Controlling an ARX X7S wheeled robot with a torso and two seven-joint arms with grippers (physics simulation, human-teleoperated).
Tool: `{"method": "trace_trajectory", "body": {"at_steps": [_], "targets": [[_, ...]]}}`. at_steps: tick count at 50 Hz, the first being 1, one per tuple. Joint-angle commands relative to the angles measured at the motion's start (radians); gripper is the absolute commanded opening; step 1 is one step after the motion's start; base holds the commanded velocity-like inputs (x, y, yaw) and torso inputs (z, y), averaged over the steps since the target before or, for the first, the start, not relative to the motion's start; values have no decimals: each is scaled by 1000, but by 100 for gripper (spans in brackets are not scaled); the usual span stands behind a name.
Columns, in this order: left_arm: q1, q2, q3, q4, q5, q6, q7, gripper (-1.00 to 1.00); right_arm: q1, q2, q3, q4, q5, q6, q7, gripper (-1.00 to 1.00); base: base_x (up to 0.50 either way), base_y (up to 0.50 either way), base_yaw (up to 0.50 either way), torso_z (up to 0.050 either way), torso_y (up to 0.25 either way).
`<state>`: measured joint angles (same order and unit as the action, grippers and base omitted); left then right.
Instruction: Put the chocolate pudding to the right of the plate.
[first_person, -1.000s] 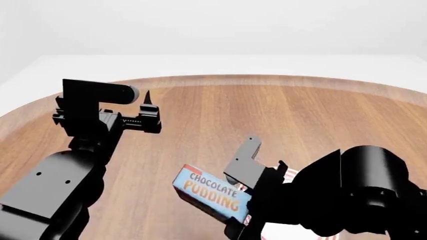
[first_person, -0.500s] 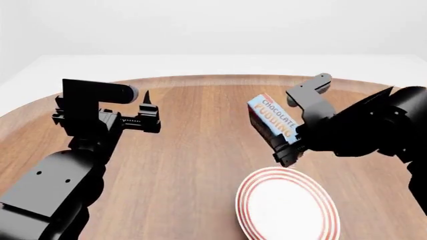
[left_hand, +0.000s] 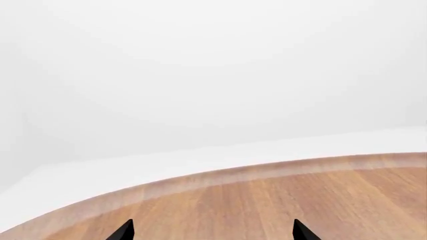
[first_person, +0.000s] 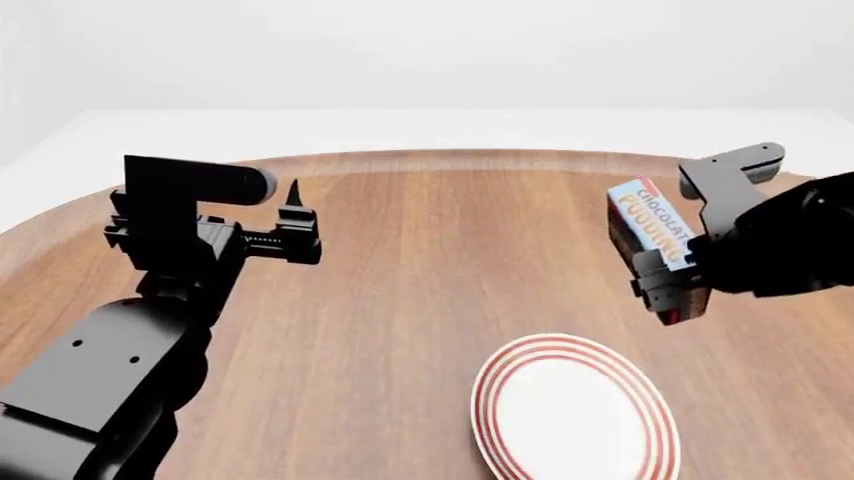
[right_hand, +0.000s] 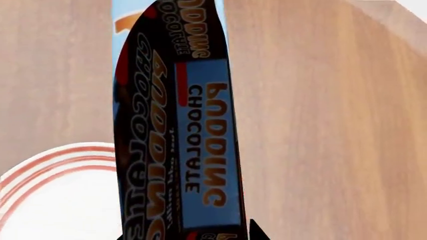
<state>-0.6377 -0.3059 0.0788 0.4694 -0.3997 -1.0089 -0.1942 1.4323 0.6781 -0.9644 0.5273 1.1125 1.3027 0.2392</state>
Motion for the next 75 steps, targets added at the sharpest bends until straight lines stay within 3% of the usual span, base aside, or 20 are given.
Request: {"method": "trace_trajectory", "body": {"at_steps": [1,21,43,75], "targets": [[-2,-2,1,4,-6,-5,-4,100,-69,130,85,-76,87,52,108,-100,0,0,0,0,0],[-4,-3,9,-1,-11,3,-9,100,-209,209,87,-82,121,17,111,-100,0,0,0,0,0],[-8,-10,6,4,-22,-4,-17,100,-279,113,24,201,16,-126,12,-100,0,0,0,0,0],[3,-18,14,2,-30,5,-24,100,-259,4,-66,542,-115,-244,-169,-100,0,0,0,0,0]]}}
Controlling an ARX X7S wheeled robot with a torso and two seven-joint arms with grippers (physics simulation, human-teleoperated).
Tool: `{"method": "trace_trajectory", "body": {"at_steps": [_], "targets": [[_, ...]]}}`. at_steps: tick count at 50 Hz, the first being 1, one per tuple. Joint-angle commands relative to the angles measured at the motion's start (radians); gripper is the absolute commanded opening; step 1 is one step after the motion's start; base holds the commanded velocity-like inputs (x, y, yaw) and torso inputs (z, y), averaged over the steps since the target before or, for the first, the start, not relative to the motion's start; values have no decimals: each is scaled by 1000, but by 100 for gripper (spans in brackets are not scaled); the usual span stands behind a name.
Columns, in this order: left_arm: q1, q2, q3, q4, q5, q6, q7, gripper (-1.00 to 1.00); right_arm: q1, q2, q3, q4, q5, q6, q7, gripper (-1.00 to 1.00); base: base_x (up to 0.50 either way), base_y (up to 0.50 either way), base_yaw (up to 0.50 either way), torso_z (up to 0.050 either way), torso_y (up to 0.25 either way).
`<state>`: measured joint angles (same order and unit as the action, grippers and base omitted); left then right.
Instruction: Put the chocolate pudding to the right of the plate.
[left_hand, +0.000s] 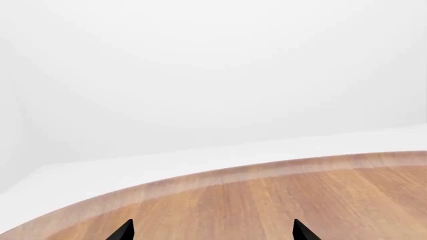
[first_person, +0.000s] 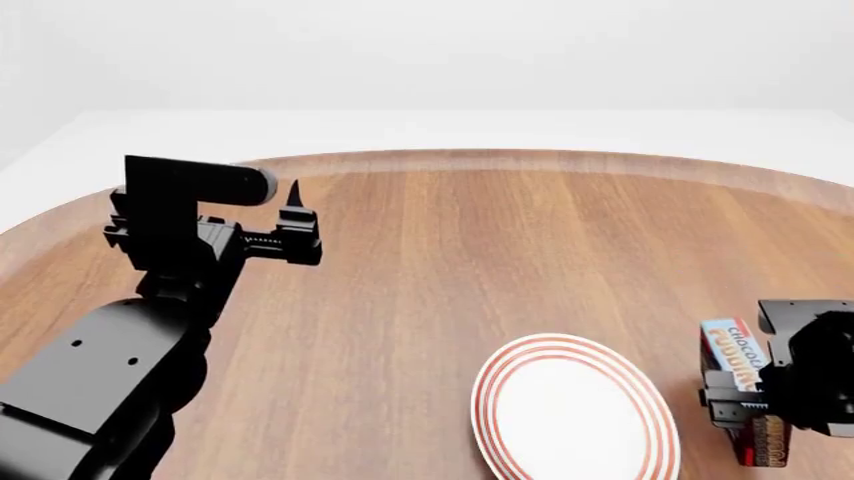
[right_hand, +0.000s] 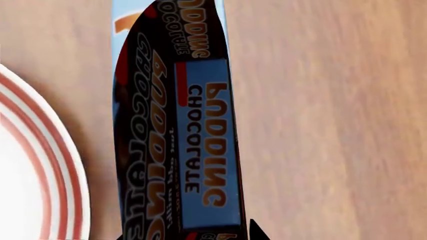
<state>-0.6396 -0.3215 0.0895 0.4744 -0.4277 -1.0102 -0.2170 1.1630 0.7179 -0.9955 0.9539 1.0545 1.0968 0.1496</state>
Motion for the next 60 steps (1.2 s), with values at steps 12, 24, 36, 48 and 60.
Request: {"method": "trace_trajectory", "body": {"at_steps": [12,24,36,48,60], "targets": [[4,-3,9,-1,-6,5,-5,100,11,-53,-51,152,-71,-43,-130,-100,0,0,0,0,0],[8,-6,7,2,-11,6,-9,100,35,-46,-34,144,-62,-31,-102,100,0,0,0,0,0],[7,-9,11,-4,-14,9,-10,100,76,5,2,19,-25,27,-18,100,0,0,0,0,0],[7,-10,14,-9,-17,15,-12,100,229,126,103,-254,81,201,163,100,0,0,0,0,0],[8,-13,13,-8,-23,17,-15,100,262,139,149,-330,134,225,195,100,0,0,0,0,0]]}}
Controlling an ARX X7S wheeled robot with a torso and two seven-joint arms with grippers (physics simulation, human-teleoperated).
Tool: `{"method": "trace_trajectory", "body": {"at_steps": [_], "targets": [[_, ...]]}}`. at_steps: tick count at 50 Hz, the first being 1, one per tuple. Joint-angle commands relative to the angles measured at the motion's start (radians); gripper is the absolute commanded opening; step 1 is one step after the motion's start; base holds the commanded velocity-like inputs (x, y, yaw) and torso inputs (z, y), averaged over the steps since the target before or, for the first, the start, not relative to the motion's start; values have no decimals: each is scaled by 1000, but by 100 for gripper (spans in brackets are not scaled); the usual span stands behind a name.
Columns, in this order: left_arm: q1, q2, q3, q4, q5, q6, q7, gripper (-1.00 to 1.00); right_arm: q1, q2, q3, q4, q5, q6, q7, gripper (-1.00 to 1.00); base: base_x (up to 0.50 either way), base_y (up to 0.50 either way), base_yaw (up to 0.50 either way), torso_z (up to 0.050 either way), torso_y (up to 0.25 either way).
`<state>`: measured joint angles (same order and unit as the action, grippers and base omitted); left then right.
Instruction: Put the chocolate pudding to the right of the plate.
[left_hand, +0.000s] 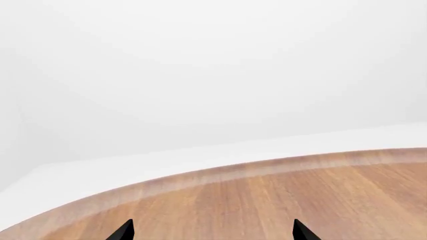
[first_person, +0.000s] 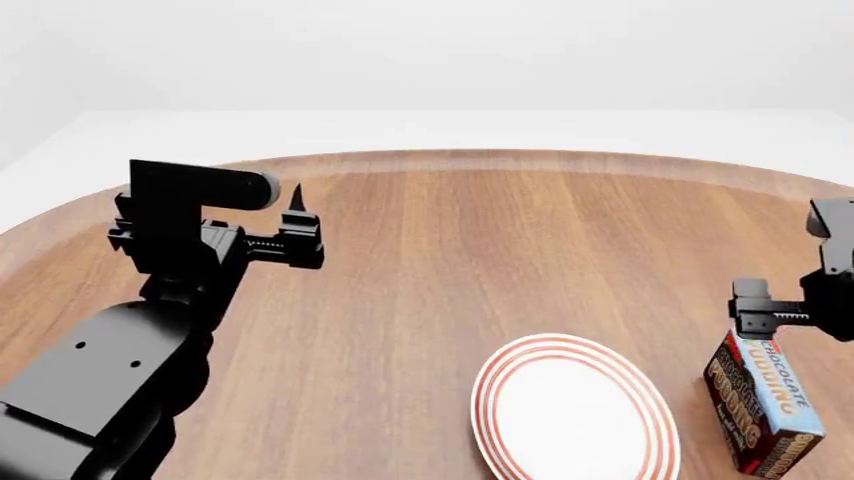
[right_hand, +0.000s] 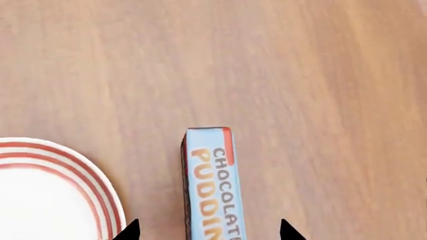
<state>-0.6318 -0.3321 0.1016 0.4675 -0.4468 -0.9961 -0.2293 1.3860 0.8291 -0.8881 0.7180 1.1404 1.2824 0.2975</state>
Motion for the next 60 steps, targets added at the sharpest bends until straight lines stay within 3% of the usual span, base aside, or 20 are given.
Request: {"method": "trace_trajectory", "body": {"at_steps": [1,6,12,19,25,28,33,60], "targets": [[0,-2,1,-1,-4,3,-3,100,38,31,45,-103,54,39,45,100,0,0,0,0,0],[-10,-3,4,-3,-6,-3,-4,100,26,63,132,-194,149,25,91,100,0,0,0,0,0],[-24,-1,7,2,-11,-12,-7,100,-62,115,240,-510,312,-21,176,100,0,0,0,0,0],[-40,-2,1,18,-23,-28,-11,100,-269,145,366,-827,276,-356,214,100,0,0,0,0,0],[-63,1,3,40,-33,-53,-19,100,-318,112,388,-909,267,-431,264,100,0,0,0,0,0],[-67,0,0,42,-36,-54,-20,100,-369,113,376,-981,141,-519,280,100,0,0,0,0,0],[-77,1,8,43,-37,-58,-21,100,-451,95,398,-1010,134,-609,272,100,0,0,0,0,0],[-95,-1,10,53,-52,-64,-28,100,-499,72,384,-1024,85,-667,221,100,0,0,0,0,0]]}}
